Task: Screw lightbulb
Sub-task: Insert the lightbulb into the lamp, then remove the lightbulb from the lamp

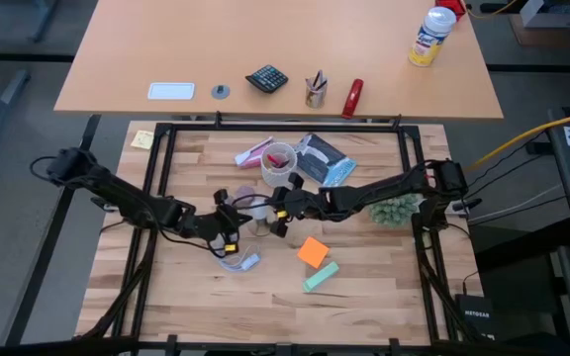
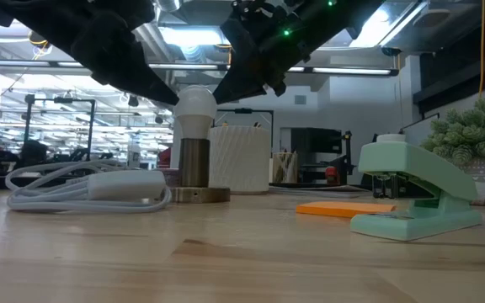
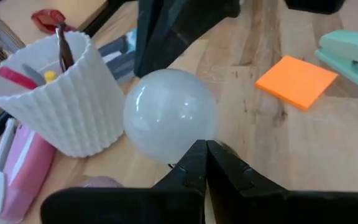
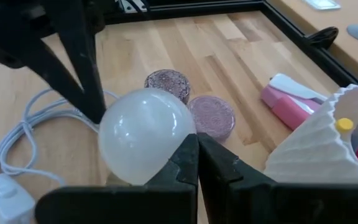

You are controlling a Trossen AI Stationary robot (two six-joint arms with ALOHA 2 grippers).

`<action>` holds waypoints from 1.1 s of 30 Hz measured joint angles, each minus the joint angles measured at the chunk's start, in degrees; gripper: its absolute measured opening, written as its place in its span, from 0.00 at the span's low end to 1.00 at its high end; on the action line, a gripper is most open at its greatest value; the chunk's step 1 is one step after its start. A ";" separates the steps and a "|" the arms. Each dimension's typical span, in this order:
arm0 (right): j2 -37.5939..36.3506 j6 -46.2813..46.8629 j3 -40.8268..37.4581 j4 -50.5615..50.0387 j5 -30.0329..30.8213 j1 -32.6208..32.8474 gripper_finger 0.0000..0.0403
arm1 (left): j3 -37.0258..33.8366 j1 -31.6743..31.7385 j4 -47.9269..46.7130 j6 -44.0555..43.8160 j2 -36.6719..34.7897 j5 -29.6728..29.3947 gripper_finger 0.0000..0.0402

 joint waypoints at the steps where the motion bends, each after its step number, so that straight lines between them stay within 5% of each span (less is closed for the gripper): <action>1: 0.00 0.08 0.00 -0.01 -0.39 -0.06 0.02 | 0.00 0.11 0.06 0.57 0.04 -0.17 0.00; 16: -0.11 2.04 -0.09 -1.53 -1.16 1.70 0.02 | -0.07 2.97 -1.35 0.66 -0.03 -3.51 0.00; 23: 0.15 1.97 -0.13 -0.69 -6.84 3.39 0.02 | 0.09 3.57 -1.72 -1.86 -0.05 -8.29 0.00; 33: 0.13 1.96 -0.07 -0.75 -1.98 4.69 0.02 | 0.07 5.11 -1.80 -0.96 -0.01 -9.30 0.00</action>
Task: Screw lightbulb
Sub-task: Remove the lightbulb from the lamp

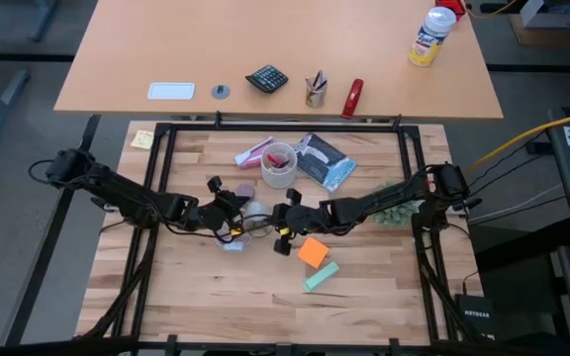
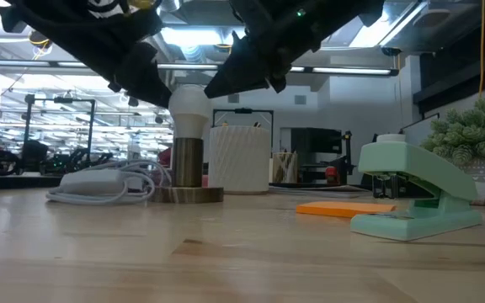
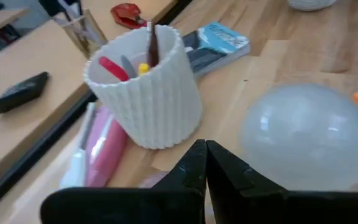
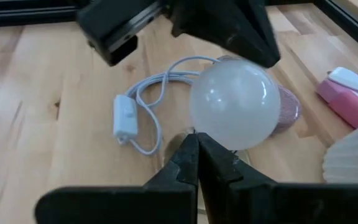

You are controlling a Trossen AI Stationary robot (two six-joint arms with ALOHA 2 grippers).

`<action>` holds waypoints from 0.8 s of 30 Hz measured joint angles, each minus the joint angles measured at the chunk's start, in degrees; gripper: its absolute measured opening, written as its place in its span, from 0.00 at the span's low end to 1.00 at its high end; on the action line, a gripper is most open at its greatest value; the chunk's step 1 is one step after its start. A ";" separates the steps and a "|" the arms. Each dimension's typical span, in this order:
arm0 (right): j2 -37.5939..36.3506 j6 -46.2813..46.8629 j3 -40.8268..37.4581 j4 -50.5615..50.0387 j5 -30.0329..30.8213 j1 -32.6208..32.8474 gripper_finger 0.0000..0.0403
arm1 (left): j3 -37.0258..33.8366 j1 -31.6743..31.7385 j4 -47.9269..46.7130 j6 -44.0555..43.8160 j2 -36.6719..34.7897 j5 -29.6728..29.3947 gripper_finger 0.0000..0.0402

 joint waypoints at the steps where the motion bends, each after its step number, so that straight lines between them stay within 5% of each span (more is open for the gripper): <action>1: 0.00 0.00 0.00 -0.10 0.10 0.04 0.02 | 0.00 0.00 0.00 0.38 -0.14 -0.64 0.00; 14: -1.18 0.02 0.00 1.11 5.82 4.18 0.02 | 0.00 -0.02 -0.94 5.10 -9.73 -2.61 0.00; 24: 2.78 1.03 0.04 8.11 7.06 3.87 0.02 | -0.02 -0.01 -1.06 4.81 -7.48 5.17 0.00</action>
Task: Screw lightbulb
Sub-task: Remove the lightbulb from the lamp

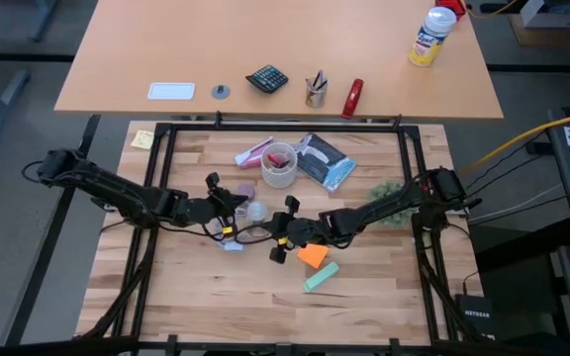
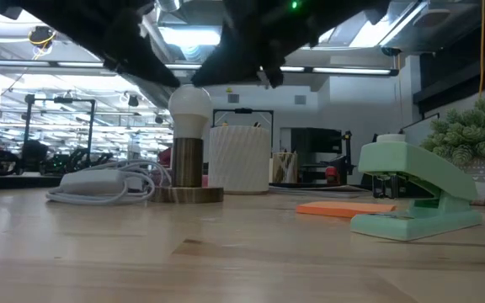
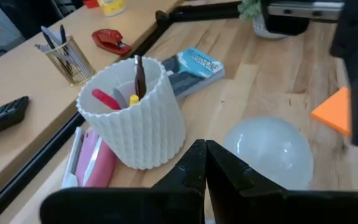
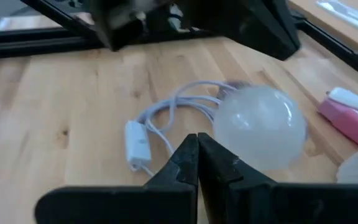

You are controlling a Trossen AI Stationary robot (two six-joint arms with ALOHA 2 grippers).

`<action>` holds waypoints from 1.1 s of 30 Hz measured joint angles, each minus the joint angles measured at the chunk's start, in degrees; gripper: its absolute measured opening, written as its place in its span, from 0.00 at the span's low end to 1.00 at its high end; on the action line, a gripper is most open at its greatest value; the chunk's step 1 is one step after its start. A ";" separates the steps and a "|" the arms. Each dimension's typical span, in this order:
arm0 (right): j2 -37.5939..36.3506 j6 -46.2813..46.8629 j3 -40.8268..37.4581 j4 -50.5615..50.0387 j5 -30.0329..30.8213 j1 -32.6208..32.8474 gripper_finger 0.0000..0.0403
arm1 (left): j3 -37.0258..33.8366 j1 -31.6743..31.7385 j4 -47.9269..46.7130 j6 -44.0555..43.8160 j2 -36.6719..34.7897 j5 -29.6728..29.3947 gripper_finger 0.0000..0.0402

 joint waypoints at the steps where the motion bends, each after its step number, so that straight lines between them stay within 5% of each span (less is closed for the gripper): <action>1: 0.33 0.54 0.00 -0.14 0.26 -0.04 0.02 | 0.00 0.12 0.05 0.01 0.42 0.10 0.00; 6: 1.01 1.22 -0.02 -0.58 5.41 0.02 0.02 | 0.00 0.90 0.03 -0.01 2.46 0.14 0.00; 28: 0.92 2.86 -0.02 -2.25 7.21 -2.38 0.02 | -0.04 -0.70 -0.77 -0.95 3.55 5.68 0.00; 33: 0.92 3.91 -0.09 -2.94 11.43 -2.43 0.02 | -0.02 -0.83 -1.83 -2.11 3.46 6.91 0.00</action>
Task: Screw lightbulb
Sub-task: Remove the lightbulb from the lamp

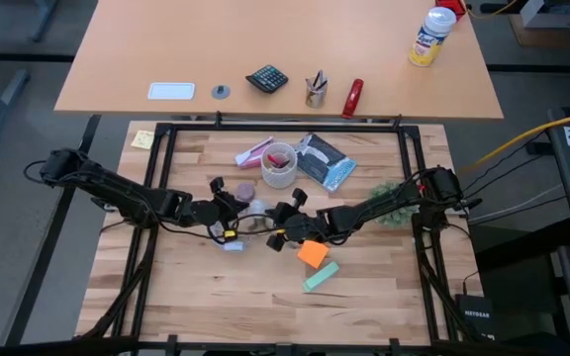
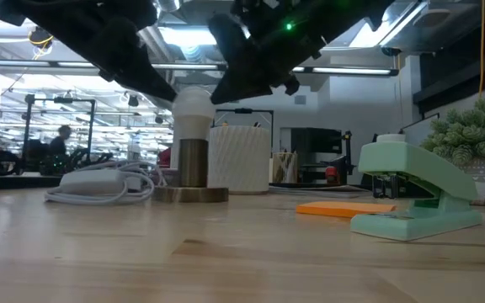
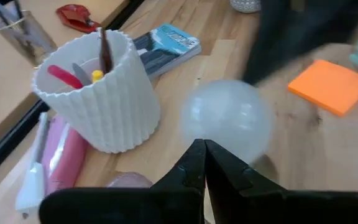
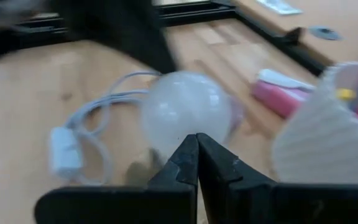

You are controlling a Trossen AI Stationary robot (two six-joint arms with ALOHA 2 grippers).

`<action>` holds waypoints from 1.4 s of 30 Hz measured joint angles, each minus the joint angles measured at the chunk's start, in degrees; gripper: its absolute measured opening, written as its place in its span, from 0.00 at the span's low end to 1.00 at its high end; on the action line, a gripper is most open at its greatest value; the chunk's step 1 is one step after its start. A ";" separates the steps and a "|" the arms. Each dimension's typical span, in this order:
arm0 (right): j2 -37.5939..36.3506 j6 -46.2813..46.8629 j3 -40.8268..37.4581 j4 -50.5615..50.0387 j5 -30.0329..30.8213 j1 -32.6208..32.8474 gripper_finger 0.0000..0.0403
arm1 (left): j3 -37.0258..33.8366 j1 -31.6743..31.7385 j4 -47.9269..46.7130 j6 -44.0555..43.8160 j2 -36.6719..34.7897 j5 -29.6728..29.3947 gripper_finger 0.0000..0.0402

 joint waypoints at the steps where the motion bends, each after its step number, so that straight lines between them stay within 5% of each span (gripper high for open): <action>1: 0.00 0.39 -0.02 -0.33 1.31 -0.09 0.02 | 0.00 -0.06 0.01 -0.09 0.00 0.60 0.00; 15: -0.10 1.25 0.03 -1.43 3.14 -0.25 0.02 | 0.02 -1.35 -0.43 0.54 -0.49 2.08 0.00; 23: -2.58 0.63 0.05 0.93 -0.60 1.51 0.02 | 0.02 -1.13 -0.53 2.14 -5.82 -6.96 0.00; 29: -2.24 -0.20 0.09 5.33 -2.66 3.50 0.02 | 0.02 1.30 -0.61 3.53 -7.48 -8.03 0.00; 42: 1.41 -0.02 0.09 4.94 1.15 1.68 0.02 | 0.02 4.53 1.21 3.03 -0.99 0.45 0.00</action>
